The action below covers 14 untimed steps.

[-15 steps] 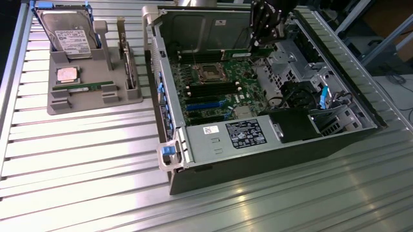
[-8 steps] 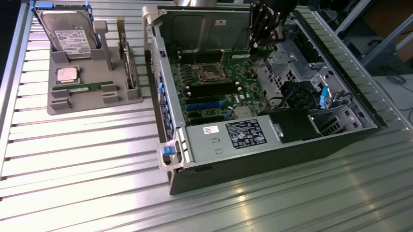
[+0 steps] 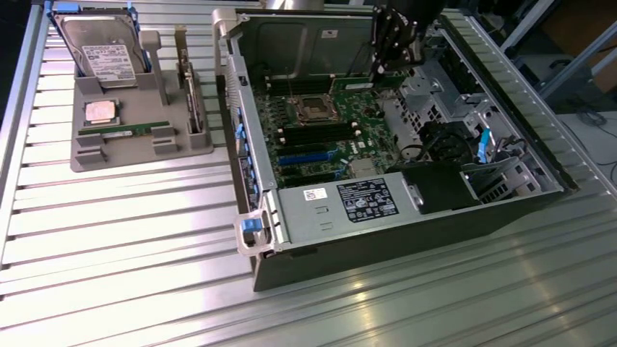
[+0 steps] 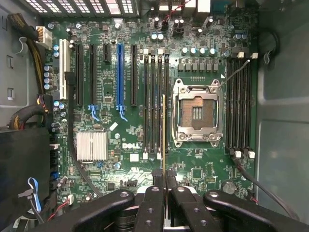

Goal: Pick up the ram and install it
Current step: 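Insert the ram into the slot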

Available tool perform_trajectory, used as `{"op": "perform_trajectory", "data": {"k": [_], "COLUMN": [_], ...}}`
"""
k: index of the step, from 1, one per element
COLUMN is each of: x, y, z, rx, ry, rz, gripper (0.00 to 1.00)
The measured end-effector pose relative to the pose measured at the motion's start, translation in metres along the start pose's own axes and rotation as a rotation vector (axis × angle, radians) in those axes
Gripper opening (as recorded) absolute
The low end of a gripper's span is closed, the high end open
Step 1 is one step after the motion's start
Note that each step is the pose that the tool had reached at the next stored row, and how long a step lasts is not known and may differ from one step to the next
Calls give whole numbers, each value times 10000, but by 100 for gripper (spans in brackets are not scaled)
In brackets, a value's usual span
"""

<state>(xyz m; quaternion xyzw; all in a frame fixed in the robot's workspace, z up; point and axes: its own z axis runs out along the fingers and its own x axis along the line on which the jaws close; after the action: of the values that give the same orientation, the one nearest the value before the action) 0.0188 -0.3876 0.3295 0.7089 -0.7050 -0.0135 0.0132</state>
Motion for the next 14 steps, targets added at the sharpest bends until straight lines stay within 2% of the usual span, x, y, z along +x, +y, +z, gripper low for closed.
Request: {"op": "perform_trajectory", "data": {"k": [14], "x": [0], "y": [-3], "z": [73], "rx": [0], "ry": [0], "rz": [0], "gripper": [12]}}
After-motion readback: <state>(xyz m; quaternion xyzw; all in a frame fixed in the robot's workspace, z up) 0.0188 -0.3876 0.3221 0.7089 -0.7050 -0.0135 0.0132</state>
